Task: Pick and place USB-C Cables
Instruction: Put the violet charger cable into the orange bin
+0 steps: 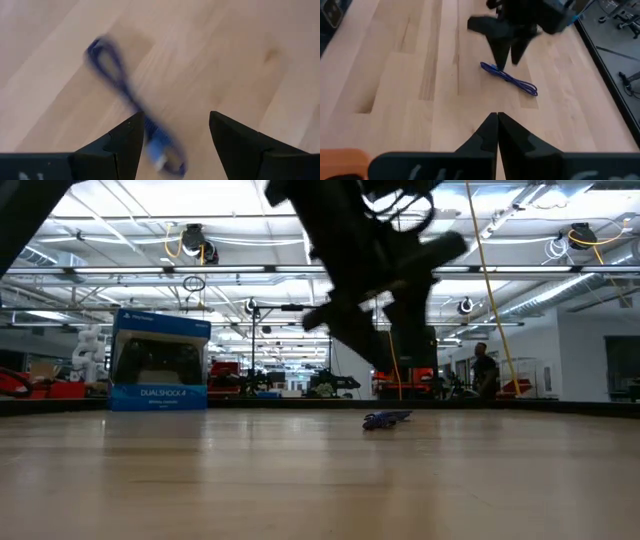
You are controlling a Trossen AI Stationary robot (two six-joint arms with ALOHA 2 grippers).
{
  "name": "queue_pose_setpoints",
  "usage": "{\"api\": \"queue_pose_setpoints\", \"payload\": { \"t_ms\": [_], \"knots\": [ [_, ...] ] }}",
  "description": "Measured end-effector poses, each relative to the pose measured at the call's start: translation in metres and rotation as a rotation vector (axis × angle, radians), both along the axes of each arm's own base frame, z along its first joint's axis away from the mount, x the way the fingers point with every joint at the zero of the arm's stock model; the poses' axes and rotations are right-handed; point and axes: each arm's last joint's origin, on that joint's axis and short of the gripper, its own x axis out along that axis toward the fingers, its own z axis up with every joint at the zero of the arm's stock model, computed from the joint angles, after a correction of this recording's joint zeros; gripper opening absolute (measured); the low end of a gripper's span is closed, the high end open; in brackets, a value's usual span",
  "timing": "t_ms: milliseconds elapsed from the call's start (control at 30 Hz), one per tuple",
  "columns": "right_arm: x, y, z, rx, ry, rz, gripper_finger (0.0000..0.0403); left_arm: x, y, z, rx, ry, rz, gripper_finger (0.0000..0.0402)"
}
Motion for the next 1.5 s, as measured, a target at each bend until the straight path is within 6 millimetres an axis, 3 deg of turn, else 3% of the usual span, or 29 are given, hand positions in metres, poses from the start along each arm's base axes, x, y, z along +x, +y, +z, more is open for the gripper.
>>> {"api": "queue_pose_setpoints", "payload": {
  "t_ms": [500,1100,1500],
  "knots": [
    [0.021,0.003,-0.005,0.034,0.010,0.063,0.0002,0.002,0.022,-0.031,-0.028,0.110,0.084,0.0225],
    [0.025,0.003,-0.004,0.030,0.007,0.063,0.0002,0.003,0.022,-0.030,-0.019,0.102,0.055,0.0222],
    [0.025,0.003,-0.004,0.028,0.008,0.065,0.0002,0.007,0.023,-0.044,-0.051,0.124,-0.025,0.0113]
  ]
}}
